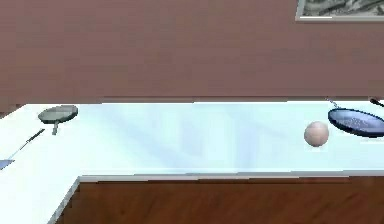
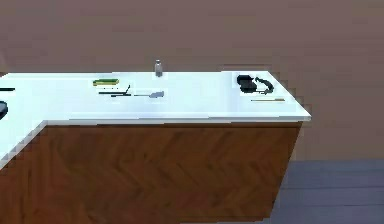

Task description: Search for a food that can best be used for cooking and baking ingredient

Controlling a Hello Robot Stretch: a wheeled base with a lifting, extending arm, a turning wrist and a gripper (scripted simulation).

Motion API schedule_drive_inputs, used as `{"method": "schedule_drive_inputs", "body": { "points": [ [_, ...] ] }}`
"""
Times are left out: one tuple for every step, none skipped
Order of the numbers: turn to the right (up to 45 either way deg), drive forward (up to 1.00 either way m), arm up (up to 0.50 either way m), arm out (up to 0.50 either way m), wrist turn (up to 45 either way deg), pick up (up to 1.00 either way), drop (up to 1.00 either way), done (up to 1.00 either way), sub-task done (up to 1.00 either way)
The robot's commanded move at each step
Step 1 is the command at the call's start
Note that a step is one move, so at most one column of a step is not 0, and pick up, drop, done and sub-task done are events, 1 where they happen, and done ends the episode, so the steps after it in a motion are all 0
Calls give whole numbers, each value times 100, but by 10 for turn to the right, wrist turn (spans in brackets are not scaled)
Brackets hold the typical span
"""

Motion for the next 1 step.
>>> {"method": "schedule_drive_inputs", "body": {
  "points": [
    [330, 0, 0, 0, 0, 0, 0, 0, 0]
  ]
}}
